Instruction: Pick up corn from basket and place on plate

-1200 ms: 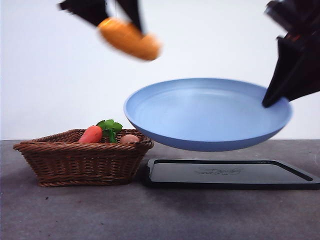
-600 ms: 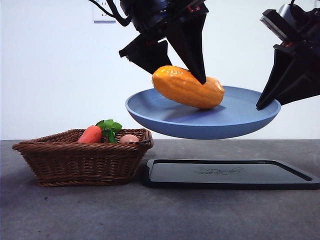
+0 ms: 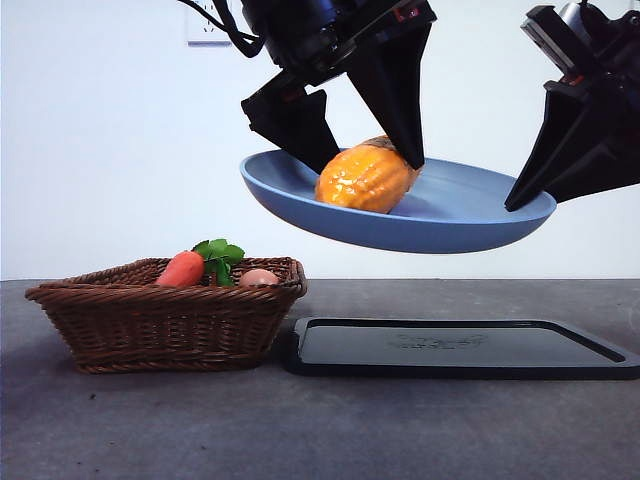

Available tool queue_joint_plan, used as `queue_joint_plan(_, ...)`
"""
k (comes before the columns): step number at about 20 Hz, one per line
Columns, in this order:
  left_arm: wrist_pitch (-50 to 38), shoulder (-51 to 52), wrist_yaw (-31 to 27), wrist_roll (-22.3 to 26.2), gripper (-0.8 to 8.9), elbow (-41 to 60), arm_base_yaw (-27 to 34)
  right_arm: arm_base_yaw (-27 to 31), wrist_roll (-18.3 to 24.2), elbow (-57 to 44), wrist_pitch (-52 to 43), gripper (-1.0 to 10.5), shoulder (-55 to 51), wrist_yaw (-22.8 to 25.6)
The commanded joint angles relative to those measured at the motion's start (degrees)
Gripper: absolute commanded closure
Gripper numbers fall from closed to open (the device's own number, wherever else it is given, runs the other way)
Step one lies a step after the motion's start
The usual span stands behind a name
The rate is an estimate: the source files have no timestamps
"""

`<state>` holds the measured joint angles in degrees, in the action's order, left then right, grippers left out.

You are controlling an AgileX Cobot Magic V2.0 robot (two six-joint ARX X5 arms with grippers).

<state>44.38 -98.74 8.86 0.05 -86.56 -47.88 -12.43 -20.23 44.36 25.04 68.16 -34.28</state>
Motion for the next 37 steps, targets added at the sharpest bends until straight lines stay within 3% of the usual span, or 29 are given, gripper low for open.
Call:
queue_joint_plan(1, -0.24, -0.28, -0.2, 0.52, 4.12, -1.14, -0.81, -0.02, -0.57, 1.16, -0.66, 9.5, 0.39, -0.17)
queue_joint_plan(10, -0.24, 9.07, -0.04, 0.35, 4.07, -1.25, -0.46, 4.07, -0.33, 1.53, -2.82, 9.5, 4.09, 2.25)
queue_joint_plan(20, 0.7, 19.23, -0.07, 0.02, 4.07, -1.25, -0.46, 11.15, 1.01, 12.09, -4.85, 9.5, 23.41, 2.84)
queue_joint_plan(31, 1.09, 20.41, -0.11, -0.79, 4.08, -1.25, -0.44, 11.69, 3.54, 14.69, -2.45, 9.4, 33.68, 2.84)
queue_joint_plan(32, 1.11, 20.41, -0.13, -0.79, 4.08, -1.25, -0.28, 11.69, 3.54, 14.69, -2.29, 9.2, 33.68, 2.8)
queue_joint_plan(35, 1.6, 20.41, -0.11, -0.79, 4.09, -1.25, 0.24, 11.72, 3.85, 14.69, -0.9, 7.1, 33.62, 2.75)
queue_joint_plan(37, 2.08, 20.41, -0.11, -0.79, 4.09, -1.25, 0.52, 11.87, 5.22, 14.73, 1.2, 6.7, 32.96, 2.34)
